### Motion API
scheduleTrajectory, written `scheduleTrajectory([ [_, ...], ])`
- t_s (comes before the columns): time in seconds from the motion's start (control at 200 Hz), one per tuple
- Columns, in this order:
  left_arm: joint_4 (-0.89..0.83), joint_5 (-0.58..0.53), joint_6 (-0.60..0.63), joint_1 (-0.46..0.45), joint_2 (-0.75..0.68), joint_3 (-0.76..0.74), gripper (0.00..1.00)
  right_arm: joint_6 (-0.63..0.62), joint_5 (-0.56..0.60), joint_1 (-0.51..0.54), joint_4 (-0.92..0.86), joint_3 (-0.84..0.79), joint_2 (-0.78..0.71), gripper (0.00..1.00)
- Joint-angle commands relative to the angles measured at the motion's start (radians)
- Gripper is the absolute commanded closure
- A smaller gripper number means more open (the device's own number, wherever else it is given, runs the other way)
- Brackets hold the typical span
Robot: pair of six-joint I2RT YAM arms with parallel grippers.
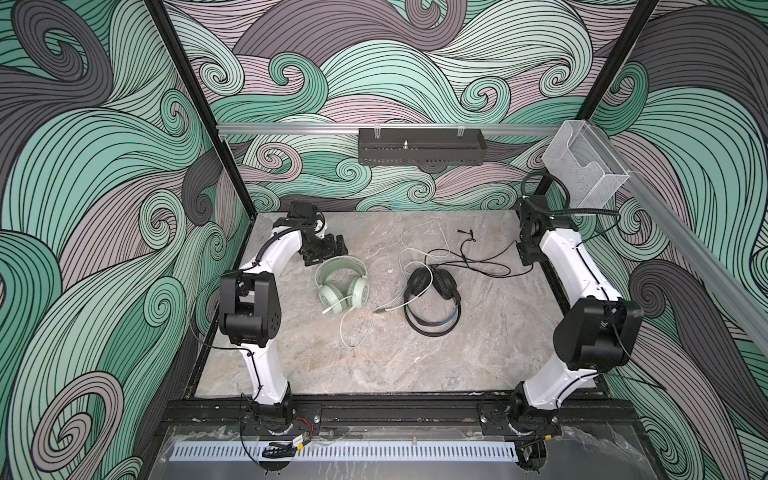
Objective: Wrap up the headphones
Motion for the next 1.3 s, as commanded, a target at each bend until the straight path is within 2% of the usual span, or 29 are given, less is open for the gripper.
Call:
scheduleTrajectory([
  [0.0, -0.033, 0.005, 0.018, -0.021, -0.007, 0.030, 0.01, -0.103, 0.060, 0.102, 0.100, 0.011, -0.031, 0.01],
  [0.175, 0.029, 0.029, 0.042, -0.070, -0.088, -0.019, 0.01, -0.173, 0.065, 0.228, 0.224, 0.009, -0.064, 0.00],
  [0.345, 0.062, 0.034, 0.085, -0.185, -0.140, -0.027, 0.02, -0.174, 0.058, 0.308, 0.215, 0.036, -0.081, 0.01],
  [0.5, 0.053, 0.035, 0.022, -0.297, -0.078, 0.038, 0.04, -0.153, 0.071, 0.400, 0.175, -0.003, -0.133, 0.00],
  [0.66, -0.086, -0.020, -0.010, -0.411, -0.006, 0.169, 0.06, -0.129, 0.095, 0.506, 0.129, -0.083, -0.221, 0.00],
  [0.796, -0.077, -0.063, -0.018, -0.502, -0.063, 0.120, 0.08, -0.108, 0.103, 0.550, 0.062, -0.111, -0.291, 0.00],
  [0.896, -0.048, -0.060, -0.056, -0.527, -0.115, 0.027, 0.08, -0.081, 0.096, 0.529, 0.023, -0.176, -0.319, 0.01],
  [0.961, -0.020, -0.056, -0.078, -0.534, -0.144, -0.031, 0.08, -0.083, 0.109, 0.552, -0.027, -0.146, -0.309, 0.00],
  [1.056, -0.012, -0.064, -0.086, -0.542, -0.179, -0.096, 0.08, -0.187, 0.201, 0.634, -0.024, -0.081, -0.305, 0.00],
  [1.161, 0.030, -0.069, -0.077, -0.542, -0.242, -0.166, 0.08, -0.289, 0.252, 0.644, 0.011, -0.011, -0.293, 0.01],
  [1.296, 0.070, -0.056, -0.047, -0.542, -0.320, -0.222, 0.08, -0.504, 0.347, 0.728, 0.142, 0.108, -0.253, 0.00],
])
